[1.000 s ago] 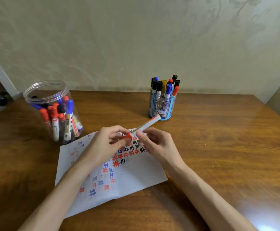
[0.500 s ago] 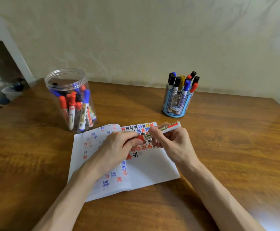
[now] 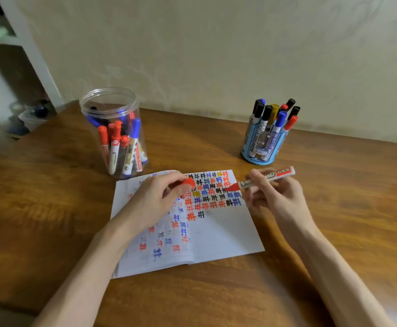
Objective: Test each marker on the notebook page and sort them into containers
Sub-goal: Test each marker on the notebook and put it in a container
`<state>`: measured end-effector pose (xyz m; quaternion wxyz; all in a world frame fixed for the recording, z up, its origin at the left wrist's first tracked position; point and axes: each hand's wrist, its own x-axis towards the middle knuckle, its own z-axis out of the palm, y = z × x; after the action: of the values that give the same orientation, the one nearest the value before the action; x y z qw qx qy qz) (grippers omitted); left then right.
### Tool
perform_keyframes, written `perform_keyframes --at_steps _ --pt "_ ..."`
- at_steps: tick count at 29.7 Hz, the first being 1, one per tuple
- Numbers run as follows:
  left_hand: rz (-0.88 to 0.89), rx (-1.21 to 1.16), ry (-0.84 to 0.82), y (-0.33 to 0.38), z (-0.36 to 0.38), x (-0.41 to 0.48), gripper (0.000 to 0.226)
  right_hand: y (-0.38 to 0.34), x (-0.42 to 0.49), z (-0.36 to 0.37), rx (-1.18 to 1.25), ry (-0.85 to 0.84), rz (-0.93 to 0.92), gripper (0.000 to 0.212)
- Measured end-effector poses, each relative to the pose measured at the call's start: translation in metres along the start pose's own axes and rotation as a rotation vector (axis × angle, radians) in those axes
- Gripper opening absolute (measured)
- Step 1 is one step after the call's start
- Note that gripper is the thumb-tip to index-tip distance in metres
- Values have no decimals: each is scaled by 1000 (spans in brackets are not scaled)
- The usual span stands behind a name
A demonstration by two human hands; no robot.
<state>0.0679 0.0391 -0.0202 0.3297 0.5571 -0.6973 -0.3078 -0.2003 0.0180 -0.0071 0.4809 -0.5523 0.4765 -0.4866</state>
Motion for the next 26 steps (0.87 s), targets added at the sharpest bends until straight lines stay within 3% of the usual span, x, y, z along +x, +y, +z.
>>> perform_keyframes --at_steps 4,12,15,26 --pt "42 62 97 -2 3 0 29 1 -6 13 -76 -54 -8 24" --pt "129 204 128 -6 5 3 38 12 -8 35 -196 -83 -17 4" --pt "128 215 128 -4 5 2 43 15 -9 38 -297 -81 -54 12" --pt "143 221 132 -3 6 1 41 21 -8 38 -375 -113 -78 9"
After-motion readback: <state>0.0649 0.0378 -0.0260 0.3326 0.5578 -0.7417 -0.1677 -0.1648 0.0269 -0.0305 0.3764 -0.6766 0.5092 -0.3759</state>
